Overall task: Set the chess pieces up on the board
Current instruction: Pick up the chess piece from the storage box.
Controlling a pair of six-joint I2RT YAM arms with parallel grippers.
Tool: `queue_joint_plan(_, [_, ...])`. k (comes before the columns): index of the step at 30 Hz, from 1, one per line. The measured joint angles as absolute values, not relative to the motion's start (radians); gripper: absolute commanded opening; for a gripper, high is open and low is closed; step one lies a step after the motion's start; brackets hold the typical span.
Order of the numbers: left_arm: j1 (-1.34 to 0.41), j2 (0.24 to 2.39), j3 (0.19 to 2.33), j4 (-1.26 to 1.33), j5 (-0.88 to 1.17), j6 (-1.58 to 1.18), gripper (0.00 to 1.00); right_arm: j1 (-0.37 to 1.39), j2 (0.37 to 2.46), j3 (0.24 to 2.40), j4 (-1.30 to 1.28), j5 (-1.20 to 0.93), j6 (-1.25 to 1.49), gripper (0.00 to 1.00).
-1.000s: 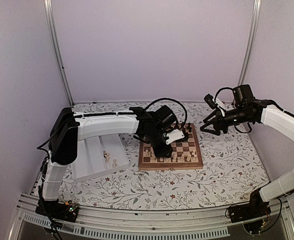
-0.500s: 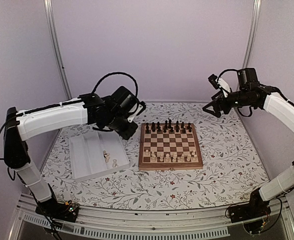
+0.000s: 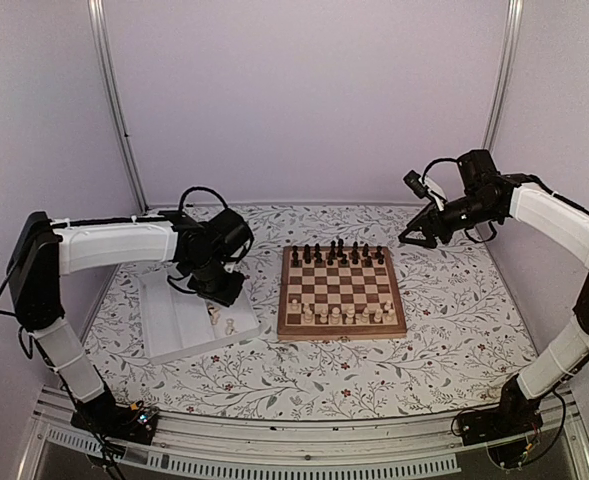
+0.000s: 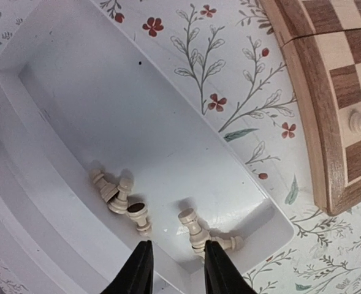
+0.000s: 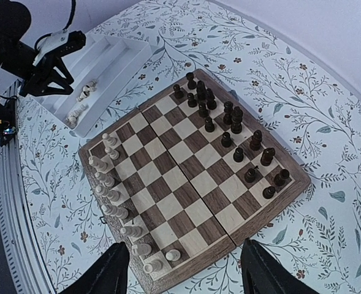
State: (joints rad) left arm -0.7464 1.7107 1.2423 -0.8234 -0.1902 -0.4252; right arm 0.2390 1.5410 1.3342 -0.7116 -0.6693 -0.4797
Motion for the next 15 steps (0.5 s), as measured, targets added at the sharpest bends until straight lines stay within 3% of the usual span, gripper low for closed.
queue_joint_plan(10, [-0.731, 1.814, 1.195, -0.799, -0.118, -0.484, 0.35, 0.239, 1.541, 1.321, -0.715, -0.691, -0.487, 0.64])
queue_joint_plan(15, [-0.727, 1.851, 1.195, -0.778, -0.088, -0.491, 0.29, 0.239, 1.541, 1.321, -0.715, -0.693, -0.487, 0.64])
